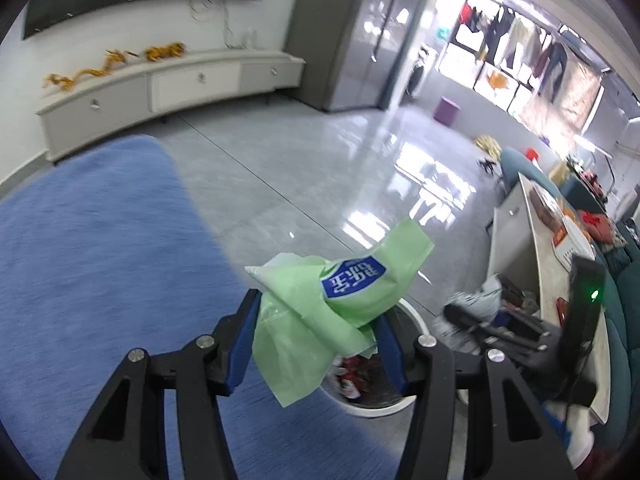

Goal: Collect trash
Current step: 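Carry both items over the bin and lower them toward its opening, then open both tools over the bin to drop the items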

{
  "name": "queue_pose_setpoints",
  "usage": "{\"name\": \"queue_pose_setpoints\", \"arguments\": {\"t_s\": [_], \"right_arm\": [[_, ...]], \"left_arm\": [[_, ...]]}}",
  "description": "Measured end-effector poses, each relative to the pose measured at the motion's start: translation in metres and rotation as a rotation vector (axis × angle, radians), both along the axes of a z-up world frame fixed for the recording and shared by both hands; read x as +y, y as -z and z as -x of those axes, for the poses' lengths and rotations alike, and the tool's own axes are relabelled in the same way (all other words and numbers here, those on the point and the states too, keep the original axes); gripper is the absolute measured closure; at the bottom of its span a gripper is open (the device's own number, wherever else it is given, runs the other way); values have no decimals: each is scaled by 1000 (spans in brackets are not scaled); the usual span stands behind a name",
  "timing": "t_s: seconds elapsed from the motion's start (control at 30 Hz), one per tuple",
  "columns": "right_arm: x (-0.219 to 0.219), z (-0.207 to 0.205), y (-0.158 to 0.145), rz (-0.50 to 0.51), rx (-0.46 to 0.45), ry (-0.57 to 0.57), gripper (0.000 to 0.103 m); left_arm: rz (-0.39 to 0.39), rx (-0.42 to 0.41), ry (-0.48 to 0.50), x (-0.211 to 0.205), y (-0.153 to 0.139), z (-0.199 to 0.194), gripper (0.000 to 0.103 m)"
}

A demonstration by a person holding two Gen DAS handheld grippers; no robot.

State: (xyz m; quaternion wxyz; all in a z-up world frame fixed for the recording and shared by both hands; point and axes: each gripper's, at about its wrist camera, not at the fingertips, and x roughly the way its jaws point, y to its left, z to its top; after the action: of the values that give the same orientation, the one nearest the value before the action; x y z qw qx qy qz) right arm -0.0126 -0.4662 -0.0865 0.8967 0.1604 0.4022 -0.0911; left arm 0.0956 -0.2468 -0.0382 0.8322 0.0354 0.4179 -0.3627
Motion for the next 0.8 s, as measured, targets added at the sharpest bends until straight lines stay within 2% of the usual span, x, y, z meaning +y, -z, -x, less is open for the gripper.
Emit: {"name": "queue_pose_setpoints", "arguments": {"t_s": [0.17,0.23,0.33,0.43,0.5,0.57,0.67,0.8], "right_arm": [[-20,-9,26,-23,40,25,55],[-24,-13,34,-11,65,32,42],[-32,-7,41,0,84,50,36],[-44,3,45,-6,90,81,35],[-50,10,45,-10,89,100,35],[-56,17,41,-9,84,118,35],[-56,22,33,5,72,129,34],[-45,23,19,32,45,115,31]], "left_arm": [[-33,43,65,-60,20,1,49],[-40,68,91,-78,27,-1,48],[-48,92,125,-95,37,0,43],[-44,127,146,-106,43,0,42],[-52,118,145,-107,44,2,35],[-50,109,138,-106,43,3,31],[-49,93,109,-98,38,6,31],[-53,47,49,-67,27,8,31]]}}
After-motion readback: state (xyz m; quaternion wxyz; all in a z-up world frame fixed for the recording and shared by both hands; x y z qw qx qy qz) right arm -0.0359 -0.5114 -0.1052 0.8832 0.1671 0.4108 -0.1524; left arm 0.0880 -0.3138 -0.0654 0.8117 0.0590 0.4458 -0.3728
